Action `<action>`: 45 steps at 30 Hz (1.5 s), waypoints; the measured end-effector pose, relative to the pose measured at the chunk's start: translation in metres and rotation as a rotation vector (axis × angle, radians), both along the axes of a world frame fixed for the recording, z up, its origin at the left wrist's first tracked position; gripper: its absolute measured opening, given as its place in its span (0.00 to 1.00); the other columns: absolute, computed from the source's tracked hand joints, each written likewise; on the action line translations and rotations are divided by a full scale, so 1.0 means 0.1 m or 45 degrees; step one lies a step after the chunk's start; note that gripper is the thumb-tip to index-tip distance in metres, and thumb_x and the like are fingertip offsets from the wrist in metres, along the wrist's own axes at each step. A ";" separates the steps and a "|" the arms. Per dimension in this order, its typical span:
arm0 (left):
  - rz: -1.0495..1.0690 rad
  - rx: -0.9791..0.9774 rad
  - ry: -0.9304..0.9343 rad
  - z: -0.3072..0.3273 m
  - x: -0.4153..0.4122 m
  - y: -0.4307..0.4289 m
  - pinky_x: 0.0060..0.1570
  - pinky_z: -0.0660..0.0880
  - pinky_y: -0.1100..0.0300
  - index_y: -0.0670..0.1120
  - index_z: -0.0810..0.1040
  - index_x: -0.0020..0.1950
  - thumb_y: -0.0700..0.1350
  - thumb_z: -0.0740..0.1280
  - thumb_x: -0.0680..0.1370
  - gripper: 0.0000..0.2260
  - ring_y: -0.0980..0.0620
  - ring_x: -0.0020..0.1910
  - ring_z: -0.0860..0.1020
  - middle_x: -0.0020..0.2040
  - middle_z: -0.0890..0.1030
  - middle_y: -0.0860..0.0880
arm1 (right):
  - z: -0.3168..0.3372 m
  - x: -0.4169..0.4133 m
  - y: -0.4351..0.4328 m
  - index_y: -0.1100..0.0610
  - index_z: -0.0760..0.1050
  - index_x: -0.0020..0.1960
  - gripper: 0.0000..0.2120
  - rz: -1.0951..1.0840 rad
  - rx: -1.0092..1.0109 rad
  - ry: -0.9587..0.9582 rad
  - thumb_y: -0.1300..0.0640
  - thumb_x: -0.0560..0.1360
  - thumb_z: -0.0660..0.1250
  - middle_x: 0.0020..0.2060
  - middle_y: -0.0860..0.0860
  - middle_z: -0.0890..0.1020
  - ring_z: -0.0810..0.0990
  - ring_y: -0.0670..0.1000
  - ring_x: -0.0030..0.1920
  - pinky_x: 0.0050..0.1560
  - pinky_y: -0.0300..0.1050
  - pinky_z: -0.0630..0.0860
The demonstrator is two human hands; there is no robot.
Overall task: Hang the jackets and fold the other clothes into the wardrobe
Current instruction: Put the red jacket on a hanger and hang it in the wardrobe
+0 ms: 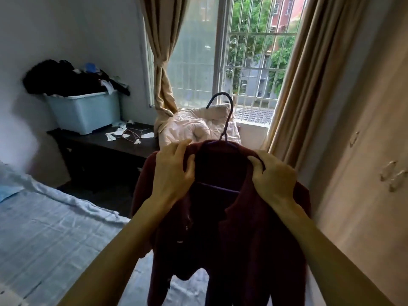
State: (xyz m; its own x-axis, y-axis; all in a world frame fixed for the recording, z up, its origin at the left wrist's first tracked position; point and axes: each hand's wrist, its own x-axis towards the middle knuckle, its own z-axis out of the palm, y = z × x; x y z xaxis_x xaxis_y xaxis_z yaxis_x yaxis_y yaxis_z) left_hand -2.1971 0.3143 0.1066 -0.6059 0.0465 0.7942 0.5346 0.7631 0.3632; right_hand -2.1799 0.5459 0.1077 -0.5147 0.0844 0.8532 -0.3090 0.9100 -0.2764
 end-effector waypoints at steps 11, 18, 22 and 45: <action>-0.363 0.015 -0.100 -0.22 -0.40 1.98 0.57 0.71 0.50 0.43 0.75 0.60 0.44 0.64 0.75 0.14 0.45 0.53 0.76 0.54 0.78 0.44 | -0.29 0.47 1.86 0.53 0.81 0.53 0.08 -0.487 -0.172 -0.094 0.54 0.77 0.66 0.37 0.47 0.83 0.81 0.51 0.33 0.33 0.31 0.59; -0.596 -0.031 -0.191 -0.43 -0.65 3.29 0.58 0.72 0.50 0.47 0.75 0.61 0.47 0.61 0.76 0.14 0.50 0.55 0.75 0.56 0.77 0.49 | -0.45 0.53 2.78 0.51 0.80 0.52 0.11 -0.561 -0.250 -0.112 0.50 0.77 0.62 0.37 0.43 0.83 0.80 0.46 0.34 0.32 0.32 0.63; -0.686 -0.047 -0.290 -0.53 -0.79 3.82 0.57 0.73 0.48 0.48 0.74 0.60 0.49 0.60 0.77 0.14 0.50 0.55 0.74 0.57 0.76 0.50 | -0.52 0.55 3.18 0.53 0.81 0.52 0.09 -0.632 -0.279 -0.097 0.52 0.77 0.64 0.37 0.44 0.83 0.78 0.42 0.33 0.33 0.27 0.60; -1.163 -0.317 -0.462 -0.72 -2.67 6.37 0.57 0.71 0.52 0.48 0.77 0.59 0.47 0.59 0.78 0.13 0.46 0.54 0.77 0.57 0.79 0.47 | -1.10 -0.25 4.04 0.56 0.82 0.51 0.14 -1.165 -0.291 -0.227 0.51 0.78 0.60 0.40 0.44 0.84 0.80 0.41 0.35 0.36 0.22 0.65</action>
State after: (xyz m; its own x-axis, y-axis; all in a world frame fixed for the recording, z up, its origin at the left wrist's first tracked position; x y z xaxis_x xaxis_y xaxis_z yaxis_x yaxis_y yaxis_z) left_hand -2.4638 0.9516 0.0350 -0.4585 0.7518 0.4739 0.8405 0.1936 0.5061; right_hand -2.2050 0.9499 -0.0025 -0.2874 0.6728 0.6817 0.5586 0.6959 -0.4513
